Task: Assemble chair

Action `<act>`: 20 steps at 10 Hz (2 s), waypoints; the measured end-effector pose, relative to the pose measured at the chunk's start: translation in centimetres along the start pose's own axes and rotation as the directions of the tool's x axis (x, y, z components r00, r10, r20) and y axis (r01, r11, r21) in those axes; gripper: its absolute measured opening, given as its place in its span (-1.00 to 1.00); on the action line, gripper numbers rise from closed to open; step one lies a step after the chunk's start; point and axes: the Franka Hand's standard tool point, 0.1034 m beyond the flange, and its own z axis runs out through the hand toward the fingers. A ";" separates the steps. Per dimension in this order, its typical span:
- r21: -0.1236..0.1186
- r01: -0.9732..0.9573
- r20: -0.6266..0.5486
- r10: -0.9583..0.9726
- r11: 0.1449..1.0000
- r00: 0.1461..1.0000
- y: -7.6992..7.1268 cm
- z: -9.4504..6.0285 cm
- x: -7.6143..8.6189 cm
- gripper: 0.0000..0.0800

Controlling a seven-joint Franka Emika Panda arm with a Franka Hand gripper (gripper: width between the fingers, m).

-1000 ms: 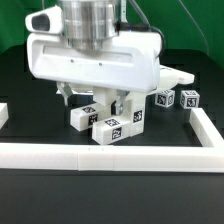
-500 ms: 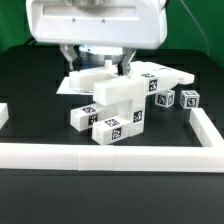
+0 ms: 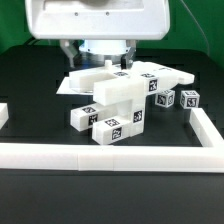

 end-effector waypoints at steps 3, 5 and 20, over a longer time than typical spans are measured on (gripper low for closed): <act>0.022 0.310 0.016 -0.310 0.951 0.951 0.6 0.1 -0.6 0.62; 0.020 0.314 0.016 -0.314 0.949 0.949 0.7 0.2 -0.6 0.62; 0.014 0.561 -0.035 -0.560 0.828 0.828 2.9 -0.2 -11.5 0.62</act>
Offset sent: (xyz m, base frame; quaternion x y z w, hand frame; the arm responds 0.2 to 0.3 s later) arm 0.0000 0.0000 0.0000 0.0000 0.0000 0.0000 1.0000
